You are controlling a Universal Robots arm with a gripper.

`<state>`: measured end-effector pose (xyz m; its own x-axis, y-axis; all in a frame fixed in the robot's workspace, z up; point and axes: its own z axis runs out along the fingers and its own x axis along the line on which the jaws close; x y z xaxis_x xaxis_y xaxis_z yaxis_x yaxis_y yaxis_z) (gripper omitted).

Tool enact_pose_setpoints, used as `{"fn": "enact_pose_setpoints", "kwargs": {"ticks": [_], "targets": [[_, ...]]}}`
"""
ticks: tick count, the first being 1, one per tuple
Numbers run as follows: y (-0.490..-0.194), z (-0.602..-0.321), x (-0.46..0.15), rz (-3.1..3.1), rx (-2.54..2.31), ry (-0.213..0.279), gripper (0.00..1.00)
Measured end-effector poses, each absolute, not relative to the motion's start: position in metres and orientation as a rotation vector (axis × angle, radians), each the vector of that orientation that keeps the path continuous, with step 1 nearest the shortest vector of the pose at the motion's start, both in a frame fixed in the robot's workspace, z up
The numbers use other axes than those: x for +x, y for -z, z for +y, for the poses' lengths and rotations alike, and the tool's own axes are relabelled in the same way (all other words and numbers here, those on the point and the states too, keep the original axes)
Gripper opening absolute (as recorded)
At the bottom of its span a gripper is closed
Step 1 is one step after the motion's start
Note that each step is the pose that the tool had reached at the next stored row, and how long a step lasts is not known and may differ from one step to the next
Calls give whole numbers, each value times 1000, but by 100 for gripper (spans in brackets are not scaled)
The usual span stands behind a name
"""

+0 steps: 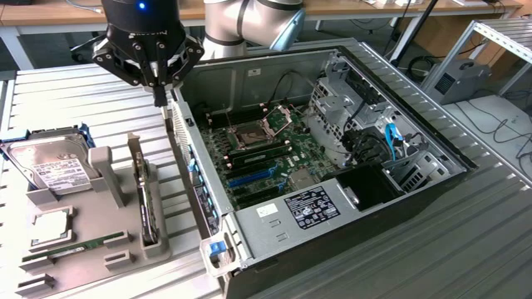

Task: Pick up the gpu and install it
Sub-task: 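Reach for the gpu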

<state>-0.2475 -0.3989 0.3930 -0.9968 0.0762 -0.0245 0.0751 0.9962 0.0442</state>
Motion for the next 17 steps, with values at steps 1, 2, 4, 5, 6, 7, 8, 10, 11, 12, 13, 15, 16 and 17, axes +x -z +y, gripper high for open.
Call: {"fn": "enact_pose_setpoints", "kwargs": {"ticks": [1, 2, 4, 5, 6, 7, 8, 10, 11, 12, 13, 15, 16, 17], "targets": [[-393, -399, -248, 3113, 118, -67, 11], [-393, -399, -249, 3112, 118, -67, 11], [-393, -399, -250, 3113, 118, -67, 11], [-393, -399, -250, 3112, 118, -67, 11], [-393, -399, -251, 3112, 118, -67, 11], [-393, -399, -251, 3112, 118, -67, 11], [-393, -399, -252, 3112, 118, -67, 11], [-393, -399, -253, 3113, 118, -67, 11], [-393, -399, -254, 3113, 118, -67, 11], [-393, -399, -255, 3112, 118, -67, 11], [-393, -399, -255, 3112, 118, -67, 11], [-393, -399, -256, 3112, 118, -67, 11], [-393, -399, -257, 3112, 118, -67, 11], [-393, -399, -258, 3112, 118, -67, 11]]}}
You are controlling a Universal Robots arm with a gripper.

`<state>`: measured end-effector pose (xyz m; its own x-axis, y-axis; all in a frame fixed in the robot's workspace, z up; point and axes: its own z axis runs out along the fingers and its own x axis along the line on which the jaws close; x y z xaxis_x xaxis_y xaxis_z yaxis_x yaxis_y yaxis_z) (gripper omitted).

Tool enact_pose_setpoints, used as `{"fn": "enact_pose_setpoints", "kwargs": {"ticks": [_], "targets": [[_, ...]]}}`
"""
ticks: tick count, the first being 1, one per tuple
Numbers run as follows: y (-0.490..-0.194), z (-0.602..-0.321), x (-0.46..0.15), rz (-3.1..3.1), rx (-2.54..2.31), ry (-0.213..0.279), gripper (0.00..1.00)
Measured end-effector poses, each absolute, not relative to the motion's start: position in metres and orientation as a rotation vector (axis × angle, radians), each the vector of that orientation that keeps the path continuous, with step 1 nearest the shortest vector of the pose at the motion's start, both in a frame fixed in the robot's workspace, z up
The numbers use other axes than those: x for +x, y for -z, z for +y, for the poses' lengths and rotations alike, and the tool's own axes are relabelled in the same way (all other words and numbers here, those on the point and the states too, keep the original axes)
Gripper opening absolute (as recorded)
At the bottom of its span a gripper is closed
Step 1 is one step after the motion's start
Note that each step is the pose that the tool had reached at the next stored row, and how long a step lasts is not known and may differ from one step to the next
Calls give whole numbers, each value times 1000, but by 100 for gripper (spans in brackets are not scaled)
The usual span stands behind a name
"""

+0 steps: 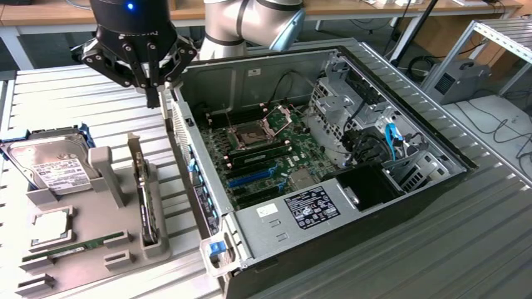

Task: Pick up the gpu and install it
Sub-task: 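Reach for the gpu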

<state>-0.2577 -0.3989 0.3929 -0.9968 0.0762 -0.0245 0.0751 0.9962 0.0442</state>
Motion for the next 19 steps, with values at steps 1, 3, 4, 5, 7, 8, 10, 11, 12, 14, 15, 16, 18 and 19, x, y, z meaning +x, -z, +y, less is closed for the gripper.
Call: {"fn": "enact_pose_setpoints", "kwargs": {"ticks": [1, 3, 4, 5, 7, 8, 10, 11, 12, 14, 15, 16, 18, 19], "targets": [[-393, -399, -258, 3113, 118, -67, 11], [-393, -399, -260, 3113, 118, -67, 11], [-393, -399, -260, 3112, 118, -67, 11], [-393, -399, -261, 3112, 118, -67, 11], [-393, -399, -262, 3112, 118, -67, 11], [-393, -399, -263, 3112, 118, -67, 11], [-393, -399, -264, 3112, 118, -67, 11], [-393, -399, -265, 3112, 118, -67, 11], [-393, -399, -265, 3112, 118, -67, 11], [-393, -399, -266, 3112, 118, -67, 11], [-393, -399, -267, 3112, 118, -67, 11], [-393, -399, -267, 3112, 118, -67, 11], [-393, -399, -268, 3113, 118, -67, 11], [-393, -399, -269, 3113, 118, -67, 11]]}}
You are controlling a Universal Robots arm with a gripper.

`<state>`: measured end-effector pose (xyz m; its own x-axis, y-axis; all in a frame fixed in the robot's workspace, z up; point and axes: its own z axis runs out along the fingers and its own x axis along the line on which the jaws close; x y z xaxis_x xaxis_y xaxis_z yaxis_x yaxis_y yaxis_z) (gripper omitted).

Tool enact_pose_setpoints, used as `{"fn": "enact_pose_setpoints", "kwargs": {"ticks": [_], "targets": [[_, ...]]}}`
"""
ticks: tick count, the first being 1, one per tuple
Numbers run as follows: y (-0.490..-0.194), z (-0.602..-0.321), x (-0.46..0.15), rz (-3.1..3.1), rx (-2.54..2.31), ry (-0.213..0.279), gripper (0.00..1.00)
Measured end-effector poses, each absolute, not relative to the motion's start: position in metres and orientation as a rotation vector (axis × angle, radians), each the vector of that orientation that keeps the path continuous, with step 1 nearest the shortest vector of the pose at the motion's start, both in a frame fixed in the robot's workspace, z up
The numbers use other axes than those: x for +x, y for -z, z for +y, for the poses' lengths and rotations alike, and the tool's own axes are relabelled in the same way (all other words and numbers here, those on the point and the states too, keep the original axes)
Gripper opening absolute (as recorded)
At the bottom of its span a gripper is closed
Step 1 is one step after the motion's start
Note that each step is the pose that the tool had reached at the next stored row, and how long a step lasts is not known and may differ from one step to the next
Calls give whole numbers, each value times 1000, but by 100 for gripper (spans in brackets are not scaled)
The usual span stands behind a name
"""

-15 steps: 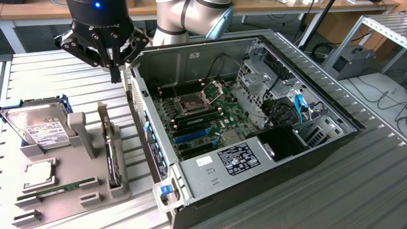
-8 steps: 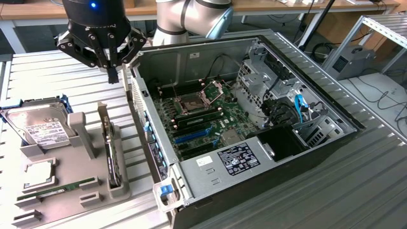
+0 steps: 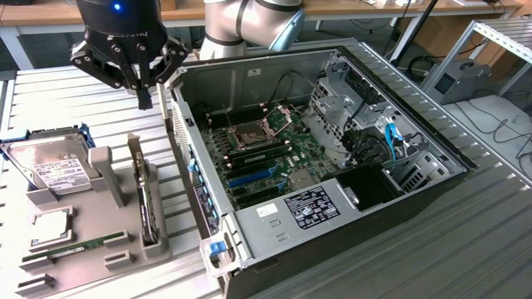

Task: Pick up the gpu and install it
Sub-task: 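Reach for the gpu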

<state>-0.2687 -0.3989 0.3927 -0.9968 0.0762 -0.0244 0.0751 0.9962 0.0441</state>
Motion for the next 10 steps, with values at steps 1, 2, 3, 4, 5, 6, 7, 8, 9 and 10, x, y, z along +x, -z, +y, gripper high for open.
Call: {"fn": "enact_pose_setpoints", "kwargs": {"ticks": [1, 2, 3, 4, 5, 6, 7, 8, 9, 10], "targets": [[-393, -399, -269, 3112, 118, -67, 11], [-393, -399, -270, 3113, 118, -67, 11], [-393, -399, -271, 3112, 118, -67, 11], [-393, -399, -271, 3112, 118, -67, 11], [-393, -399, -272, 3112, 118, -67, 11], [-393, -399, -272, 3112, 118, -67, 11], [-393, -399, -272, 3112, 118, -67, 11], [-393, -399, -273, 3112, 118, -67, 11], [-393, -399, -274, 3112, 118, -67, 11], [-393, -399, -274, 3113, 118, -67, 11]]}}
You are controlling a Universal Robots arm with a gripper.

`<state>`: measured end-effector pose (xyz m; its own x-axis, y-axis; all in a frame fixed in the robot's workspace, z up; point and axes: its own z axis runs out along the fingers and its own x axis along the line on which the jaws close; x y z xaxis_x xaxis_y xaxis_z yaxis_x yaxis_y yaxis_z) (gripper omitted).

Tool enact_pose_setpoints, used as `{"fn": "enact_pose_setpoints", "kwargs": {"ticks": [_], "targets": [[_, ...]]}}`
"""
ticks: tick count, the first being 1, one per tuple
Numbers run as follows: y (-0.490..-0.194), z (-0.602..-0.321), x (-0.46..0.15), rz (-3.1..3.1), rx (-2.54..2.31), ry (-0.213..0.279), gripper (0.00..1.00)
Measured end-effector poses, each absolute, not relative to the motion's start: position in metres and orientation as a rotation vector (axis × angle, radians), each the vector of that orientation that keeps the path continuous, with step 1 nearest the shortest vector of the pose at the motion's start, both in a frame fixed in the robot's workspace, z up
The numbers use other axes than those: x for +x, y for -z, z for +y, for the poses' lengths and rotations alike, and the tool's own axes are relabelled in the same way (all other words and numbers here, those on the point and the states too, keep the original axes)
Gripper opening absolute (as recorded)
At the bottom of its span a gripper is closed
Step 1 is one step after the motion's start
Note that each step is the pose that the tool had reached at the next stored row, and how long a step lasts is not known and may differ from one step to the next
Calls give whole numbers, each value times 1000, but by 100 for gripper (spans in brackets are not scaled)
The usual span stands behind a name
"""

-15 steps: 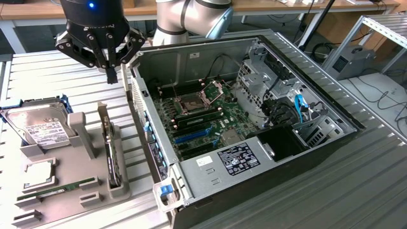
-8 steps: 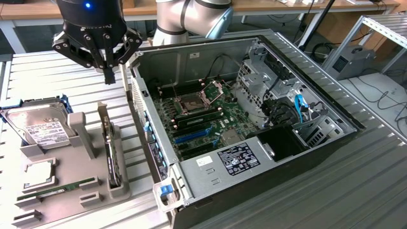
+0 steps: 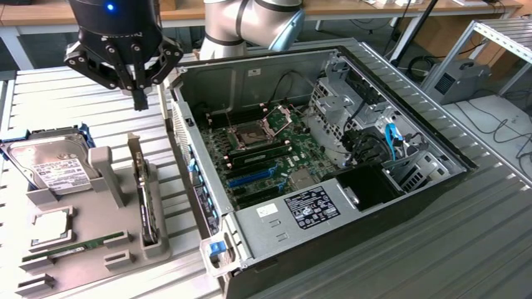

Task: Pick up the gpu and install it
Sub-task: 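Reach for the gpu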

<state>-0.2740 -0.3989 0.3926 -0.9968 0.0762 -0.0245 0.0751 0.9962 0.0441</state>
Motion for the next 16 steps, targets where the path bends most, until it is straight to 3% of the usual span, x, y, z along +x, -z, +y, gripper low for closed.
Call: {"fn": "enact_pose_setpoints", "kwargs": {"ticks": [16], "targets": [[-392, -399, -286, 3112, 118, -67, 11]]}}
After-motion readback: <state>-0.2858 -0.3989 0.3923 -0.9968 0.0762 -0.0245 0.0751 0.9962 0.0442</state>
